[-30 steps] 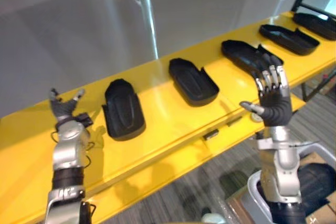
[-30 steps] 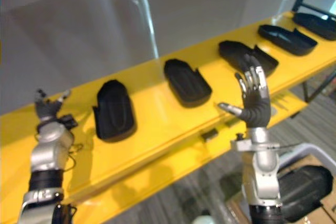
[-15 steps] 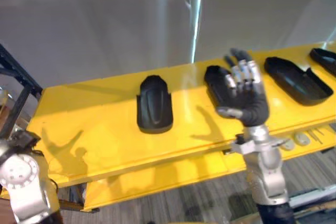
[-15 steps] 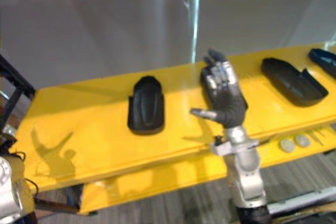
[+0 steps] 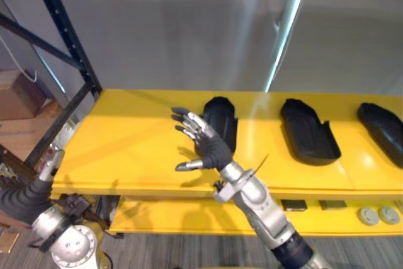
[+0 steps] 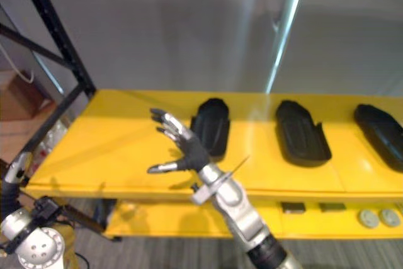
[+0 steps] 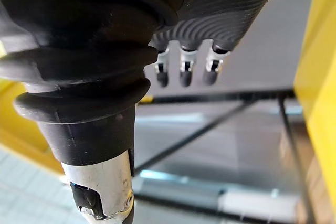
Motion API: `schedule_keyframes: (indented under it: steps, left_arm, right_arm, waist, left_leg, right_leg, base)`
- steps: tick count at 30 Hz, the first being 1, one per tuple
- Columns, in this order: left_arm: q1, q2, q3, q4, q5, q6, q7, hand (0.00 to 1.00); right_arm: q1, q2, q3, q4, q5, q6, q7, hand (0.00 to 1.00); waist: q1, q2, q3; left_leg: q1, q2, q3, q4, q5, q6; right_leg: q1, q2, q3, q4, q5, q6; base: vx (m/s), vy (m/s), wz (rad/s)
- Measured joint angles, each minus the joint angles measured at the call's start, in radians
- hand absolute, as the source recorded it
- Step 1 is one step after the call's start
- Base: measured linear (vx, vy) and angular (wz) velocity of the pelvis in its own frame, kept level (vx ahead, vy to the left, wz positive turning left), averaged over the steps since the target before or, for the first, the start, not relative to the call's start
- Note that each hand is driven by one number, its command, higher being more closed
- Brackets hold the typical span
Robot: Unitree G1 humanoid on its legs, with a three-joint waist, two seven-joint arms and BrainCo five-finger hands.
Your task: Walk over and take plastic housings, then place them on the shelf
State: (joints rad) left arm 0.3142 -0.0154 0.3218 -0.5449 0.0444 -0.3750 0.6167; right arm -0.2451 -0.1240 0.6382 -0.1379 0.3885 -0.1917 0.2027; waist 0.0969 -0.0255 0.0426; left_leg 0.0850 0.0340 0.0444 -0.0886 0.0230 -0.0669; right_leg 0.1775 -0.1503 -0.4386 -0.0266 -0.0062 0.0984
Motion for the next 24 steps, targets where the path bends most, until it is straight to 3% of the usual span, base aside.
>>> schedule_keyframes:
  steps: [4,8,14,19,24]
  left_arm:
    - [-0.017,0.001,-0.042,-0.004,0.007,0.007,0.038,0.00]
    - [-0.037,0.000,-0.054,-0.001,0.013,0.009,0.043,0.00]
    - [-0.013,-0.003,-0.054,0.022,0.013,0.009,0.045,0.00]
    - [-0.001,-0.003,-0.060,0.029,0.013,0.009,0.054,0.00]
    - [0.001,-0.004,-0.063,0.039,0.011,0.008,0.059,0.00]
  right_arm:
    - [-0.090,0.080,0.185,0.080,0.009,0.050,0.010,0.00]
    - [-0.094,0.133,0.202,0.224,0.008,0.091,-0.097,0.00]
    - [-0.094,0.147,0.220,0.345,-0.022,0.088,-0.247,0.00]
    - [-0.089,0.179,0.255,0.444,-0.120,0.082,-0.389,0.00]
    - [-0.090,0.182,0.236,0.526,-0.191,0.048,-0.531,0.00]
  waist:
    - [0.013,-0.004,-0.003]
    - [0.054,-0.019,-0.011]
    - [0.057,-0.018,-0.011]
    - [0.063,-0.012,-0.006]
    - [0.083,0.005,0.011]
  left_leg:
    - [-0.005,0.001,-0.013,0.000,0.009,-0.003]
    - [-0.028,0.000,-0.042,0.000,0.020,-0.004]
    - [-0.037,-0.005,-0.061,0.000,0.026,-0.003]
    - [-0.037,-0.003,-0.062,0.000,0.026,-0.003]
    - [-0.039,-0.004,-0.067,0.000,0.027,-0.004]
  right_leg:
    - [-0.003,0.002,-0.014,0.000,-0.001,-0.002]
    - [-0.007,0.007,-0.041,-0.001,-0.001,-0.003]
    - [-0.007,0.007,-0.057,0.000,-0.002,-0.004]
    - [-0.009,0.009,-0.060,0.003,-0.009,-0.015]
    - [-0.008,0.008,-0.069,0.002,-0.010,-0.015]
  base:
    - [0.00,-0.002,0.09]
    - [-0.01,-0.022,0.22]
    - [-0.01,-0.009,0.08]
    - [0.00,0.000,0.00]
    - [0.00,-0.004,0.02]
